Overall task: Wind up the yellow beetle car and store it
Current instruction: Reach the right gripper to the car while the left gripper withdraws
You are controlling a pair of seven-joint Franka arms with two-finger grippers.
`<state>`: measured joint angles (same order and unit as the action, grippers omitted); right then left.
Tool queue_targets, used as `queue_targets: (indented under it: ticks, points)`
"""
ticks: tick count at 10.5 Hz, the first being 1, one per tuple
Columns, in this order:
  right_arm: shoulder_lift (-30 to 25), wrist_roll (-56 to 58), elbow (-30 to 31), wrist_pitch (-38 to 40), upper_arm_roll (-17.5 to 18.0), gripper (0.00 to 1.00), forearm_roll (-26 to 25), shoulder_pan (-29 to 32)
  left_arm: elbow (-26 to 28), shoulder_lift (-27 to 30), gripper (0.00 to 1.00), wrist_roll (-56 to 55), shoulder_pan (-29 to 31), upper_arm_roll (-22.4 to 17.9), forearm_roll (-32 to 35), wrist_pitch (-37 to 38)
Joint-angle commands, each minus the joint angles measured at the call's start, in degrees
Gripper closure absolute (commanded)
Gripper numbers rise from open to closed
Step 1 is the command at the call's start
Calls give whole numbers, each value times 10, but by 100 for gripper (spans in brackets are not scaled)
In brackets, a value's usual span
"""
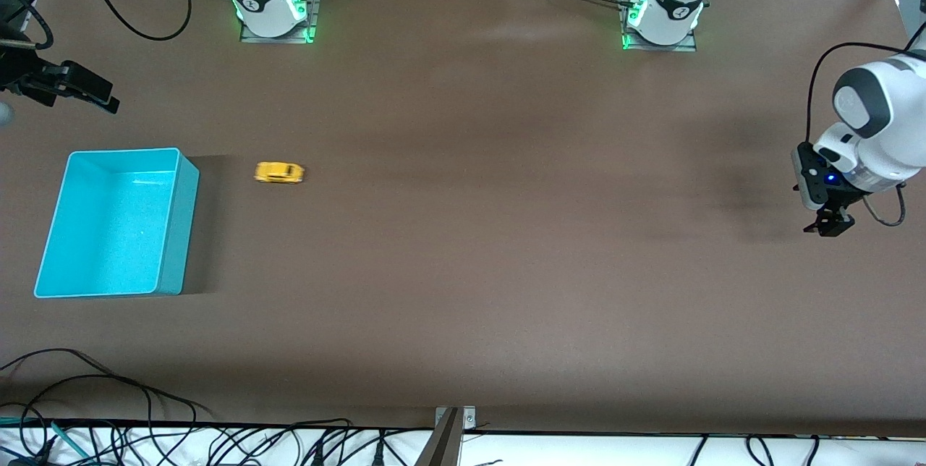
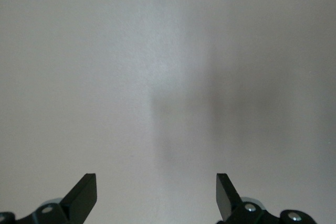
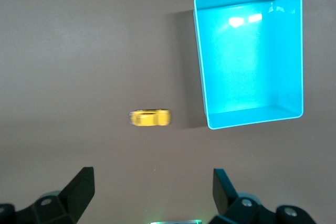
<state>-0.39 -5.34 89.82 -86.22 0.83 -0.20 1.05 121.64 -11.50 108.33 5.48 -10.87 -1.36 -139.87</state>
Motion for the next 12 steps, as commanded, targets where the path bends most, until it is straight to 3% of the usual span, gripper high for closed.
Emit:
queue_targets:
  ticks: [1,5,9,12]
  points:
    - [2,-4,-10,5,2,0,5,3,10,40,0,7,-13,0,-9,23]
    - [18,-92,-6,-8,21,0,-1,1,7,65,0,0,-14,0,-10,36]
    - [78,-233,6,-38,20,0,-2,3,4,100,0,-43,-31,0,-10,68]
    - [79,-407,128,-137,14,0,-2,6,-33,139,0,-226,-46,0,-10,170]
